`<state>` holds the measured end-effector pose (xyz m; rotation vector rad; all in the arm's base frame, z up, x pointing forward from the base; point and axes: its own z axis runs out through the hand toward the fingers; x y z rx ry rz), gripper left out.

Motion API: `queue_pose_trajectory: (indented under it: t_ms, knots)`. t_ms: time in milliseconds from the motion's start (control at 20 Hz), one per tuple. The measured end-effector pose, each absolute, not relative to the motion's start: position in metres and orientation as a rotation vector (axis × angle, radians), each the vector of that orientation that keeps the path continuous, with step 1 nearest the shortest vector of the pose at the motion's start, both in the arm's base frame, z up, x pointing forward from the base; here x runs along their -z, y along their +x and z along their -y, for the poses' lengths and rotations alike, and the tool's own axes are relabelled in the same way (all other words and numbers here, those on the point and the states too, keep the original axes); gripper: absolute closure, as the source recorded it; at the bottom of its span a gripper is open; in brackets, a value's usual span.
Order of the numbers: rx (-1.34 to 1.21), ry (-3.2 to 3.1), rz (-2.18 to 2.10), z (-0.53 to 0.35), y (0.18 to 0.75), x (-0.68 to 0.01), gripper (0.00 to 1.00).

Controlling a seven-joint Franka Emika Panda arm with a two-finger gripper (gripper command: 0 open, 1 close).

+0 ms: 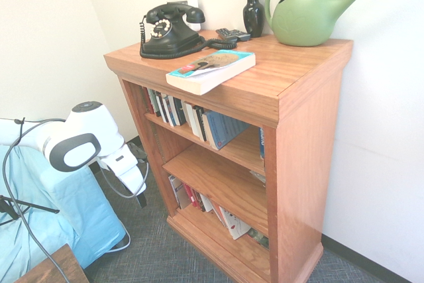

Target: Organize the shelf

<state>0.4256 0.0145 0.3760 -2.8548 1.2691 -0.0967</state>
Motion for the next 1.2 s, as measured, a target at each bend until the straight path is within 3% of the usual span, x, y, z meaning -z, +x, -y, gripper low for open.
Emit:
queue_pose_trajectory:
  t_ms: [200,400,850,1200]
  knots:
    - [0.14,-2.915,-1.244,-0.011,0.427,-0.376,0.0]
    - [0.359,-3.076,-1.237,0.02,0.432,-0.393,0.0]
    - [1.113,-3.335,-1.089,0.046,0.452,-0.535,0.0]
    - [1.73,-3.466,-0.935,0.022,0.459,-0.583,0.0]
